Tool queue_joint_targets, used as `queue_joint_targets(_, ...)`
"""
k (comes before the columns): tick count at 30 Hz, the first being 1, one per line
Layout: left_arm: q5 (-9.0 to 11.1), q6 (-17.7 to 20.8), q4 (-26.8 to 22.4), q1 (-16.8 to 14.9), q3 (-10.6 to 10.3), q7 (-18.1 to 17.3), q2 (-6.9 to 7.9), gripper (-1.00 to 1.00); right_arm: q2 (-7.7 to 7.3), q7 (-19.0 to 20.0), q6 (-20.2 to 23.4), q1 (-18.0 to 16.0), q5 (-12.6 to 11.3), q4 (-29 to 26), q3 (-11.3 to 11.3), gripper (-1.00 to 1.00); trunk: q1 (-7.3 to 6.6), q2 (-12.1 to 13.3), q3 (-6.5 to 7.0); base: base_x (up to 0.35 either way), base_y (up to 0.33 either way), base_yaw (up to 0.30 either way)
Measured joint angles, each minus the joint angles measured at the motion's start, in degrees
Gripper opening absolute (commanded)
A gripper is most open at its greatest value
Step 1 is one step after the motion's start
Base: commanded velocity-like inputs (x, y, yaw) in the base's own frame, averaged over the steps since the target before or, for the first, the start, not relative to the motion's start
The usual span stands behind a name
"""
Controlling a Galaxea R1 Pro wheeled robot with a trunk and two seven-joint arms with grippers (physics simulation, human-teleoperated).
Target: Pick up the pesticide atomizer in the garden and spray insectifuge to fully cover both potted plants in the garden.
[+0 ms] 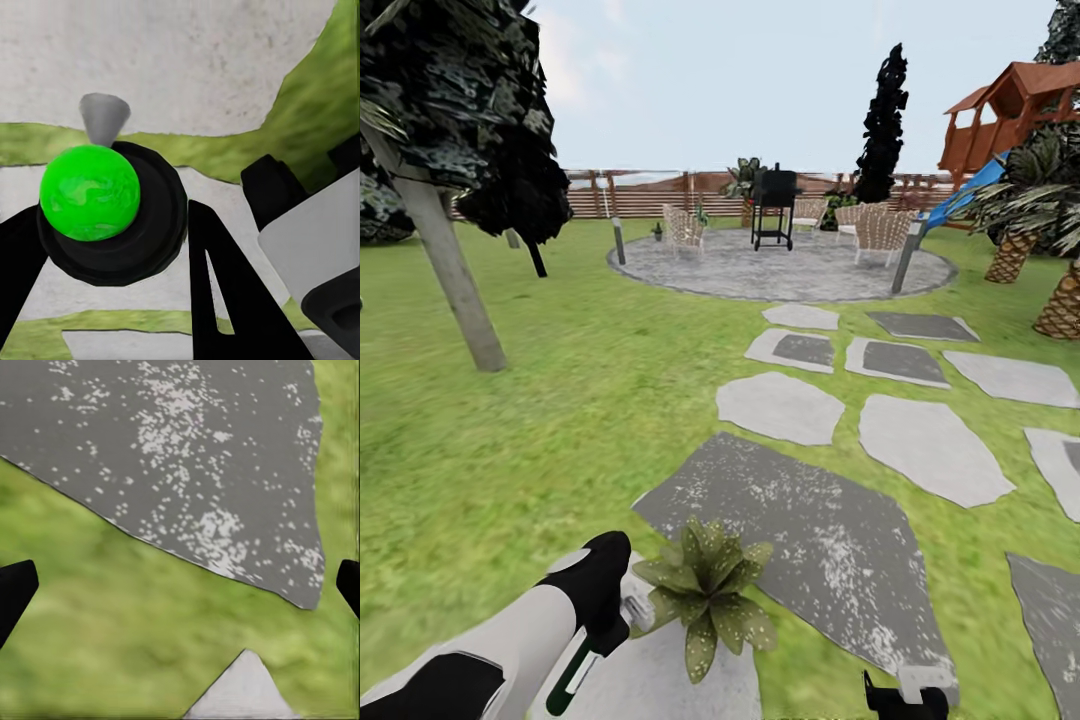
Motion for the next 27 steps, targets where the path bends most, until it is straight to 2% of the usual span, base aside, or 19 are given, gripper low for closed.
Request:
queue_joint_targets(7, 0.02, 0.07, -0.04, 0.01, -0.03, 0.07, -0.02, -1.00, -0.05, 0.00, -0.08, -0.02, 0.01, 0.02, 0.00, 1.00, 0.02, 0.00, 0.00, -0.107, 0.100, -0.019)
queue_joint_targets(19, 0.01, 0.17, -0.13, 0.00, -0.01, 0.11, -0.02, -1.00, -0.05, 0.00, -0.09, -0.02, -0.03, -0.05, 0.00, 1.00, 0.01, 0.00, 0.00, -0.121, 0.277, -0.002)
queue_joint_targets(27, -0.09, 0.14, -0.11, -0.01, 0.00, 0.17, -0.03, -1.00, -0.07, -0.01, -0.09, 0.00, -0.07, -0.07, -0.04, 1.00, 0.01, 0.00, 0.29, -0.123, 0.293, -0.207)
